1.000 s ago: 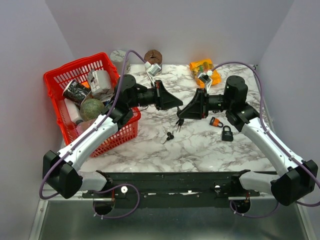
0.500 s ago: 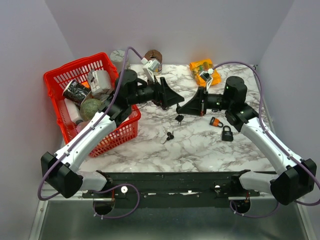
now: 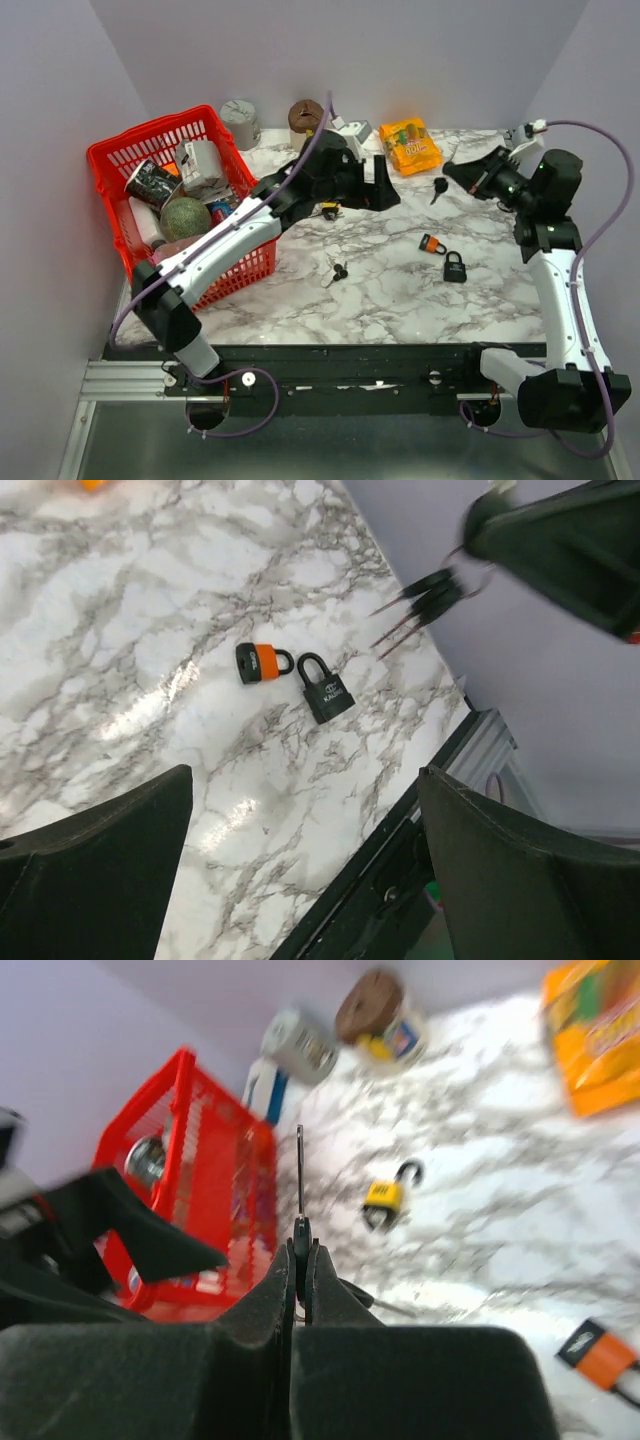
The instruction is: Unlock with the key
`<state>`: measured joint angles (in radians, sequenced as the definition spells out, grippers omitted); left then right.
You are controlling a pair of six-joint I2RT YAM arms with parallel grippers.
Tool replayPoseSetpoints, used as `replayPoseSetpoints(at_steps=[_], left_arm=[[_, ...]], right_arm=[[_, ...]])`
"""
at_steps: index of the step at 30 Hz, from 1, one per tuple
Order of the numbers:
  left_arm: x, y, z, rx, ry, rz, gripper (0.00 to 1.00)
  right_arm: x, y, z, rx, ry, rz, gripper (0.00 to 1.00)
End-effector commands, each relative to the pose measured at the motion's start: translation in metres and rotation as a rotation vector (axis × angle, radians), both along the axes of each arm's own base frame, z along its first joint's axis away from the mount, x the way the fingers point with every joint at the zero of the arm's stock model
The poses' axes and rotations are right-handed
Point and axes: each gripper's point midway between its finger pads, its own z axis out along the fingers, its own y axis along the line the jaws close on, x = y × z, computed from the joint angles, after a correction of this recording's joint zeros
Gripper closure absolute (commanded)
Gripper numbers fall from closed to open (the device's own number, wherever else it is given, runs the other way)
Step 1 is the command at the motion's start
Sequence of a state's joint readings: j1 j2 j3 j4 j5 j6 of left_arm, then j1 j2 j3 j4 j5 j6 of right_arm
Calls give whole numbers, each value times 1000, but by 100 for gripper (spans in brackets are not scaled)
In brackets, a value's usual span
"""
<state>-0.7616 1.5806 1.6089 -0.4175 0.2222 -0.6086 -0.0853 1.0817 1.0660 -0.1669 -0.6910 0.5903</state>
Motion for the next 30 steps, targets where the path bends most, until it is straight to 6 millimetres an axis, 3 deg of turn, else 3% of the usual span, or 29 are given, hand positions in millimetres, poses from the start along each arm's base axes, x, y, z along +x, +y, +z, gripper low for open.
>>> replayPoseSetpoints(at_steps=[1,2,3,4,5,6,7,8,9,10,12,16,21,28,30], left_arm=[[16,-25,-55,77,214,129,2],[12,-36,-67,107,252,134,3],[17,-49,-52,81,265,151,4],[16,-56,-101,202,360,165,4],[14,-67,-112,233,383,157,4],[11,-90,-89,190,371,139,4],[6,-100,-133,281,445,138,4],[1,-111,-137,281,464,117,5],[-3,-128,-129,253,452,99,5],[-4,-136,-154,273,505,124,5],[-10,-142,-178,284,565,139,5],[-19,-153,-209,278,643,176,9],[-20,-177,-220,240,640,184,10],[-23,-203,-262,205,691,202,19],[-24,-215,-262,176,676,180,21]], right_arm=[[3,-38,61,-101,-128,-225,99],[-1,-40,72,-105,-154,-238,99],[-3,-40,84,-111,-179,-244,99],[-7,-41,88,-115,-186,-247,99],[-10,-40,90,-116,-190,-246,99],[-13,-39,91,-120,-194,-242,99],[-15,-39,88,-124,-184,-240,99],[-18,-37,85,-127,-177,-231,99],[-24,-37,86,-134,-187,-229,99],[-26,-37,79,-143,-174,-230,99],[-32,-38,77,-160,-179,-235,99],[-44,-38,73,-183,-181,-237,99],[-47,-33,64,-176,-170,-204,99],[-45,-28,59,-162,-169,-172,99],[-45,-26,57,-158,-170,-162,99]])
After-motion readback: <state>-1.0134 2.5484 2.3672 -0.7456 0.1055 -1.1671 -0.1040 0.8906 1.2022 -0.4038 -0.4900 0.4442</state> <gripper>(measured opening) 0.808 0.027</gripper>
